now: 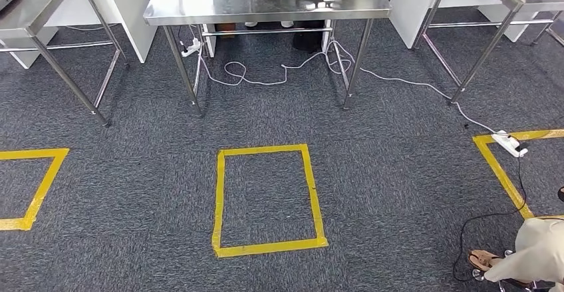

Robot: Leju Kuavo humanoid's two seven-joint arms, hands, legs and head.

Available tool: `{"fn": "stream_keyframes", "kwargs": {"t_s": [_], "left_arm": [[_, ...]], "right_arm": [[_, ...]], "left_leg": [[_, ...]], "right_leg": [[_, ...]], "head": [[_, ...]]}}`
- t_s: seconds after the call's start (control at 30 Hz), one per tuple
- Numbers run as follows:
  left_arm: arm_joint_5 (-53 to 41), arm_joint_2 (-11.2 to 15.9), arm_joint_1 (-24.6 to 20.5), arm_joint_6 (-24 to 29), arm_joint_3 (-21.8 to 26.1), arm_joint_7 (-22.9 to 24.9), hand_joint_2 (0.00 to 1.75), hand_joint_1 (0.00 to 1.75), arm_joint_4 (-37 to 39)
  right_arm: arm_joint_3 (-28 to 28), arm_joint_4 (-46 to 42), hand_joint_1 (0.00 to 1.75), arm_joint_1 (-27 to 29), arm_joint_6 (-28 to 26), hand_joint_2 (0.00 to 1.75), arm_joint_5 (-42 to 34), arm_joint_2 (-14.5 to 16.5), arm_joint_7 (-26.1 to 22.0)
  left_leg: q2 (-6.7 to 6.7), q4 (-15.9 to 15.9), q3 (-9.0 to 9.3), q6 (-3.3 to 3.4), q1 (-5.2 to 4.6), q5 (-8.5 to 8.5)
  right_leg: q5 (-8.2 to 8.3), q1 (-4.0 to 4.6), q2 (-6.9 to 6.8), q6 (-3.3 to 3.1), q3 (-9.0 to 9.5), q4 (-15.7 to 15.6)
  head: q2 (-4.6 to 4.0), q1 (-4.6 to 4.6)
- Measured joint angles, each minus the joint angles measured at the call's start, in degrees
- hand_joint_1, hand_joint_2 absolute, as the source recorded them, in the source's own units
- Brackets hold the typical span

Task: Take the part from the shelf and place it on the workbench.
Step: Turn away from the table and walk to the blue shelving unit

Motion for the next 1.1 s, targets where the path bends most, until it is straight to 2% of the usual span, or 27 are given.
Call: {"fn": "stream_keyframes", "kwargs": {"t_s": [0.07, 0.1, 0.13, 0.17, 0.23, 0.27, 0.3, 0.33, 0.5, 0.63, 0.9, 0.97, 1.03, 1.07, 1.1], "left_arm": [[-0.33, 0.02, 0.07, 0.05, -0.04, 0.21, 0.0, 0.0, 0.0], [-0.5, 0.02, 0.1, 0.05, -0.09, 0.29, 0.0, 0.0, 0.0], [-0.61, 0.02, 0.11, 0.05, -0.16, 0.38, 0.0, 0.0, 0.0], [-0.64, 0.03, 0.13, 0.05, -0.26, 0.44, 0.0, 0.0, 0.0], [-0.67, 0.07, 0.13, 0.05, -0.52, 0.5, 0.0, 0.0, 0.0], [-0.67, 0.16, 0.11, 0.05, -0.67, 0.51, 0.0, 0.0, 0.0], [-0.67, 0.25, 0.08, 0.05, -0.8, 0.51, 0.0, 0.0, 0.0], [-0.67, 0.33, 0.07, 0.06, -0.89, 0.51, 0.0, 0.0, 0.0], [-0.68, 0.4, 0.11, 0.08, -0.99, 0.53, 0.0, 0.0, 0.0], [-0.81, 0.4, 0.14, 0.07, -0.99, 0.55, 0.0, 0.0, 0.0], [-1.38, 0.39, 0.14, 0.06, -0.99, 0.62, 0.0, 0.0, 0.0], [-1.57, 0.43, 0.11, 0.07, -0.99, 0.68, 0.0, 0.0, 0.0], [-1.68, 0.42, 0.06, 0.07, -1.0, 0.76, 0.0, 0.0, 0.0], [-1.7, 0.39, 0.02, 0.07, -1.0, 0.8, 0.0, 0.0, 0.0], [-1.72, 0.35, 0.01, 0.04, -1.0, 0.83, 0.0, 0.0, 0.0]], "right_arm": [[-0.1, 0.0, 0.0, 0.22, -0.02, 0.0, -0.09, 0.09, 0.01], [-0.19, 0.0, 0.0, 0.35, -0.03, 0.0, -0.14, 0.14, 0.02], [-0.29, 0.0, 0.0, 0.45, -0.03, 0.0, -0.17, 0.17, 0.02], [-0.38, 0.0, 0.0, 0.54, -0.04, 0.0, -0.2, 0.18, 0.03], [-0.45, 0.0, 0.0, 0.61, -0.05, 0.0, -0.23, 0.23, 0.06], [-0.46, 0.0, 0.0, 0.6, -0.05, 0.0, -0.24, 0.3, 0.07], [-0.48, 0.0, 0.0, 0.57, -0.07, 0.0, -0.25, 0.38, 0.08], [-0.48, 0.0, 0.0, 0.54, -0.08, 0.0, -0.25, 0.45, 0.08], [-0.53, 0.0, 0.0, 0.44, -0.12, 0.0, -0.27, 0.51, 0.09], [-0.84, 0.0, 0.0, 0.54, -0.32, 0.0, -0.29, 0.43, 0.15], [-1.7, 0.0, 0.0, 0.54, -0.82, 0.0, -0.93, 0.46, 0.11], [-2.27, 0.0, 0.0, 0.52, -0.99, 0.0, -1.72, 0.62, -0.15], [-2.98, -0.01, 0.0, 0.44, -1.19, 0.0, -2.31, 0.79, -0.49], [-3.3, -0.02, 0.0, 0.39, -1.26, 0.0, -2.49, 0.83, -0.62], [-3.61, -0.02, 0.0, 0.35, -1.29, 0.0, -2.61, 0.86, -0.72]], "left_leg": [[-0.33, 6.92, -1.59, -0.16, 0.01, -5.59], [-0.46, 10.17, -2.07, -0.25, 0.0, -6.97], [-0.52, 11.81, -1.78, -0.27, 0.0, -7.07], [-0.53, 11.71, -0.72, -0.17, -0.01, -6.36], [-0.56, 5.06, 4.47, 0.62, -0.22, -4.0], [-0.53, 1.31, 7.02, 1.11, -0.37, -3.56], [-0.48, -1.71, 8.93, 1.55, -0.6, -3.25], [-0.42, -3.05, 9.61, 1.83, -0.82, -3.45], [-0.16, -4.18, 9.56, 1.69, -1.34, -3.19], [-0.13, -4.16, 9.4, 1.93, -1.51, -3.03], [-0.11, -4.06, 9.34, 2.18, -1.71, -2.91], [-0.12, -4.11, 9.29, 2.67, -1.77, -2.77], [0.1, -5.5, 9.64, 3.46, -1.35, -1.84], [0.32, -6.38, 9.85, 3.67, -1.07, -1.3], [0.62, -7.12, 9.98, 3.78, -0.76, -0.82]], "right_leg": [[0.94, 0.42, -0.22, -0.85, -0.97, 0.08], [1.31, 0.69, -0.3, -0.96, -1.46, 0.13], [1.62, 0.93, -0.34, -0.97, -1.9, 0.21], [1.85, 1.13, -0.35, -0.94, -2.25, 0.3], [2.09, 1.39, -0.34, -0.83, -2.62, 0.58], [2.15, 1.55, -0.36, -0.71, -2.82, 0.75], [2.24, 1.62, -0.38, -0.55, -3.0, 0.89], [2.34, 1.64, -0.42, -0.37, -3.12, 0.95], [2.49, 1.68, -0.45, 0.2, -3.94, 1.25], [2.76, 1.48, -0.42, 0.63, -4.08, 1.22], [2.97, 1.24, -0.42, 0.89, -4.12, 1.16], [3.32, 0.99, -0.39, 1.28, -4.01, 0.83], [3.46, 1.05, -0.27, 1.79, -3.99, 0.66], [2.97, 1.1, -0.14, 1.91, -4.41, 1.32], [1.85, 1.02, 0.01, 1.88, -5.55, 3.38]], "head": [[0.0, -0.18], [0.0, -0.19], [0.0, -0.2], [0.0, -0.2], [0.0, -0.21], [0.0, -0.19], [0.0, -0.15], [0.0, -0.16], [0.01, -0.13], [0.01, -0.11], [0.0, -0.13], [0.0, -0.16], [0.0, -0.15], [0.0, -0.1], [0.0, -0.02]]}}
